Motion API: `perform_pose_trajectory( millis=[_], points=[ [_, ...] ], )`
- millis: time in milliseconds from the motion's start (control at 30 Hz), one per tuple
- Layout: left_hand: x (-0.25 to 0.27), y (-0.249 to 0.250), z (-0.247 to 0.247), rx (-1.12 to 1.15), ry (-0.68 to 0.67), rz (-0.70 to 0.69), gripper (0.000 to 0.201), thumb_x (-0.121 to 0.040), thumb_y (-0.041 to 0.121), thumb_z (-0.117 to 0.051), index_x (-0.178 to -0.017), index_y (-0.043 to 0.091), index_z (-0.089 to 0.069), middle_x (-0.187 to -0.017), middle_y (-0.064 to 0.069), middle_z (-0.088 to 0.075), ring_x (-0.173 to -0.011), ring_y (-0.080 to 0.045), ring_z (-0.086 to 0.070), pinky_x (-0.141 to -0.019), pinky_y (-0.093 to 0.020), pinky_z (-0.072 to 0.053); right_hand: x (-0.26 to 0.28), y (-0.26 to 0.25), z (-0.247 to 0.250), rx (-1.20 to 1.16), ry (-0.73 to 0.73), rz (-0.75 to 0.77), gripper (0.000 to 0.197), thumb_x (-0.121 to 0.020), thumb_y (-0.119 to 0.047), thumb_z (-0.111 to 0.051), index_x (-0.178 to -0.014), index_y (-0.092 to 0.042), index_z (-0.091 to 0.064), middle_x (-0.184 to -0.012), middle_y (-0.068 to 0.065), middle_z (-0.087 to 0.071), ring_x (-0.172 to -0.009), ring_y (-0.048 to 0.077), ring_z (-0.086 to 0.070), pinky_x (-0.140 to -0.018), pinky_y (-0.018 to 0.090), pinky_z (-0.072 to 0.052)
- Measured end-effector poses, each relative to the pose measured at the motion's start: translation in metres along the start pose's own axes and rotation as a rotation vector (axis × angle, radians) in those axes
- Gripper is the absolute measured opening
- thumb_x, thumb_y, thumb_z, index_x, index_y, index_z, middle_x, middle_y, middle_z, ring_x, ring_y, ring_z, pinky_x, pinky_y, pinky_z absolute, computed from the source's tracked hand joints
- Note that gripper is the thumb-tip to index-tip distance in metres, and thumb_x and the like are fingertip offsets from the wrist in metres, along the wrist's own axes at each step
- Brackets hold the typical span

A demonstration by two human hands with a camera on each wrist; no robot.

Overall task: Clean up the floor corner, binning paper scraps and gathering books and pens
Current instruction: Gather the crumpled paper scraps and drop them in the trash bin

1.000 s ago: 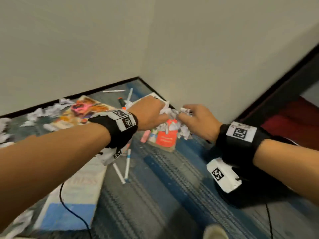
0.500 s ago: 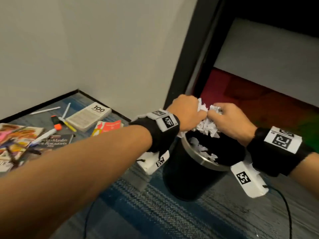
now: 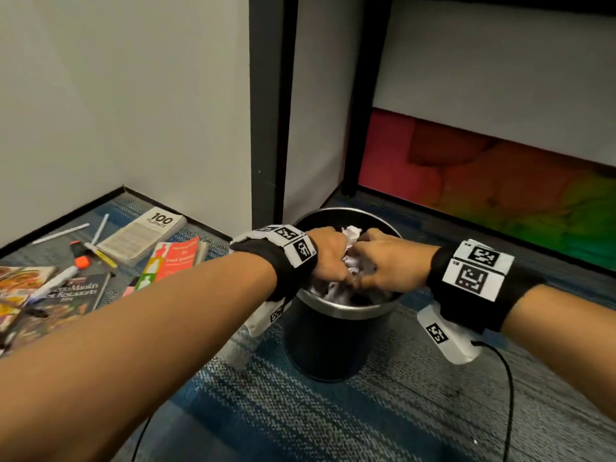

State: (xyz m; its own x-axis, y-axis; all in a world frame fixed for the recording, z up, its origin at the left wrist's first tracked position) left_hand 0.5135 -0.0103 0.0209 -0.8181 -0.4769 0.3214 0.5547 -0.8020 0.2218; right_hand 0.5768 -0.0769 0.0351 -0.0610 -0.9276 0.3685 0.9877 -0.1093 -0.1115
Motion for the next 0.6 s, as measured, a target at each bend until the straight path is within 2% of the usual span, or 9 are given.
perform_pose_trajectory(
  millis=[33,67,100,200,300,367,433,533,600],
  points=[
    [0.002,0.002,0.005,0.016,0.025,-0.019,0.027,-0.075,0.04,-0.072,-0.084,0.02,-0.056,-0.085,-0.002,-0.061,-0.081,-0.02,-0.059,-0.07,-0.028,-0.047,0.001,-0.003,0.004,0.035,-0.001,0.025,0.05,-0.084,-0.048,-0.061,-0.124,-0.02,-0.051,-0.119,0.008,-0.044,-0.108,0.024,-0.05,-0.096,0.032,-0.043],
    [0.005,0.005,0.013,0.036,0.067,-0.045,0.023,-0.075,0.035,-0.072,-0.08,0.018,-0.057,-0.078,0.001,-0.06,-0.077,-0.02,-0.06,-0.065,-0.027,-0.045,0.002,-0.006,0.008,0.061,0.006,0.052,0.045,-0.084,-0.05,-0.062,-0.119,-0.021,-0.055,-0.114,0.007,-0.048,-0.106,0.023,-0.051,-0.094,0.033,-0.044],
    [0.009,0.007,0.022,0.063,0.1,-0.047,0.021,-0.076,0.031,-0.071,-0.083,0.014,-0.06,-0.079,0.0,-0.061,-0.079,-0.021,-0.062,-0.064,-0.027,-0.045,0.003,-0.009,0.013,0.076,0.01,0.073,0.038,-0.085,-0.048,-0.061,-0.113,-0.022,-0.06,-0.11,0.006,-0.054,-0.104,0.022,-0.053,-0.092,0.033,-0.044],
    [0.018,0.005,0.047,0.148,0.187,-0.079,0.026,-0.081,0.02,-0.066,-0.104,0.01,-0.068,-0.097,-0.006,-0.069,-0.091,-0.023,-0.065,-0.075,-0.031,-0.053,0.005,-0.014,0.033,0.066,0.103,0.067,0.018,-0.087,-0.037,-0.06,-0.101,-0.029,-0.068,-0.102,0.0,-0.067,-0.098,0.021,-0.061,-0.086,0.037,-0.05],
    [0.035,-0.012,0.071,0.174,0.26,-0.089,0.023,-0.081,0.012,-0.06,-0.102,0.013,-0.07,-0.099,-0.007,-0.07,-0.093,-0.024,-0.064,-0.081,-0.032,-0.053,0.006,-0.03,0.057,0.092,0.276,0.046,0.01,-0.085,-0.031,-0.057,-0.091,-0.028,-0.065,-0.091,0.0,-0.068,-0.087,0.024,-0.063,-0.077,0.042,-0.054],
    [0.052,-0.033,0.082,0.171,0.302,-0.087,0.014,-0.081,0.012,-0.059,-0.089,0.015,-0.069,-0.091,-0.006,-0.07,-0.088,-0.026,-0.065,-0.077,-0.032,-0.052,0.003,-0.052,0.07,0.09,0.366,0.056,0.009,-0.085,-0.032,-0.057,-0.088,-0.027,-0.063,-0.089,-0.001,-0.068,-0.086,0.024,-0.063,-0.075,0.041,-0.053],
    [0.073,-0.062,0.086,0.16,0.326,-0.055,0.01,-0.083,0.015,-0.058,-0.084,0.017,-0.068,-0.089,-0.007,-0.07,-0.086,-0.027,-0.064,-0.072,-0.029,-0.048,-0.005,-0.083,0.078,0.073,0.412,0.096,0.011,-0.085,-0.035,-0.056,-0.086,-0.026,-0.062,-0.088,-0.001,-0.068,-0.086,0.024,-0.063,-0.073,0.04,-0.053],
    [0.111,-0.119,0.081,0.147,0.325,0.033,0.016,-0.085,0.015,-0.057,-0.093,0.013,-0.071,-0.097,-0.008,-0.072,-0.091,-0.026,-0.064,-0.081,-0.031,-0.05,-0.031,-0.142,0.086,0.082,0.424,0.165,0.014,-0.085,-0.038,-0.056,-0.086,-0.026,-0.062,-0.091,-0.001,-0.069,-0.089,0.025,-0.064,-0.073,0.036,-0.052],
    [0.141,-0.163,0.073,0.137,0.306,0.105,0.017,-0.084,0.015,-0.057,-0.093,0.014,-0.071,-0.096,-0.008,-0.072,-0.091,-0.027,-0.065,-0.083,-0.035,-0.053,-0.052,-0.189,0.087,0.078,0.4,0.214,0.016,-0.086,-0.039,-0.055,-0.089,-0.026,-0.064,-0.093,-0.002,-0.069,-0.09,0.024,-0.063,-0.075,0.035,-0.051]
  ],
)
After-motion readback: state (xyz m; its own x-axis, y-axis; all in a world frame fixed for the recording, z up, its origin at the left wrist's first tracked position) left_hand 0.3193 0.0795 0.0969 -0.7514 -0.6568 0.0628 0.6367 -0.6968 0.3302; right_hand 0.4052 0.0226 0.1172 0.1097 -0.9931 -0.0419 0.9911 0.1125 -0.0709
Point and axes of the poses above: each hand's wrist, its own x-axis away from the middle knuckle, its own z-axis out of the back of the hand, y = z × x, the point moved 6 cm from there along -x, towards the middle knuckle
